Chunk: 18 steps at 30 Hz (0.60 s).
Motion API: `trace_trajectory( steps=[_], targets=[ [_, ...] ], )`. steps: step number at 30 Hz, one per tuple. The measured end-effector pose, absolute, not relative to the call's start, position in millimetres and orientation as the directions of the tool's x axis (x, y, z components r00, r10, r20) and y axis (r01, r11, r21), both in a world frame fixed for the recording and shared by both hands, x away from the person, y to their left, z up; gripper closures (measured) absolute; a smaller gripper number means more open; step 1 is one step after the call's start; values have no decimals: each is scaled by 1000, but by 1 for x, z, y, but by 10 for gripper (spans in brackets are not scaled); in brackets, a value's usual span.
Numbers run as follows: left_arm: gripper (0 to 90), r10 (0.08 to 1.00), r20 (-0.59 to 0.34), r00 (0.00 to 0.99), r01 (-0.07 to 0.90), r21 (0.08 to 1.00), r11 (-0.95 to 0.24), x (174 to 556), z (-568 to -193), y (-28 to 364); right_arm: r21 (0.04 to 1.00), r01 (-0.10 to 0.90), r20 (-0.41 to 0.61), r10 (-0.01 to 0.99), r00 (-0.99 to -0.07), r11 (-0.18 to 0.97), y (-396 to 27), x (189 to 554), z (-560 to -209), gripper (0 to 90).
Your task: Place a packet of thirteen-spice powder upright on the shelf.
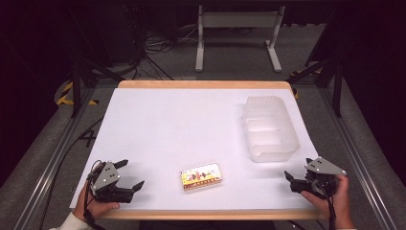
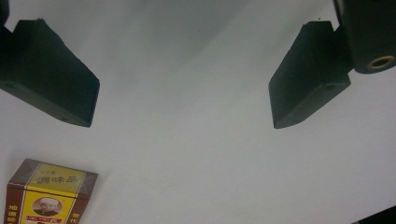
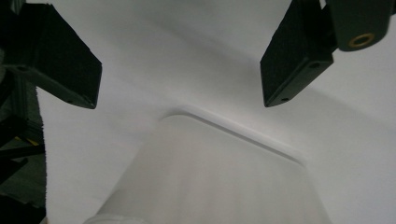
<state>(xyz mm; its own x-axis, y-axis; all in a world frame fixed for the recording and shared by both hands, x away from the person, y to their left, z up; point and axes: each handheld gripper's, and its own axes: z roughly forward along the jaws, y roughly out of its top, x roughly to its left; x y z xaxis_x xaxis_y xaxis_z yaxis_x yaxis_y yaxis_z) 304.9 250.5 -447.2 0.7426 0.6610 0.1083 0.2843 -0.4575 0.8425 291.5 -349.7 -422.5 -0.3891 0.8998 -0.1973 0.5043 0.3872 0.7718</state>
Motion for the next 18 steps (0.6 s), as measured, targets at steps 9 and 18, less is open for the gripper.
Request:
trace_trajectory(
  steps=[9,18],
  targets=[
    [95,655,105,748,285,841,-460,303,-448,252,766,473,-179,851,-494,436,-330,286,-410,180],
    [95,657,105,746,291,837,-464,301,-449,253,755,399,-206,766,-609,520,-300,285,-399,180]
  ],
)
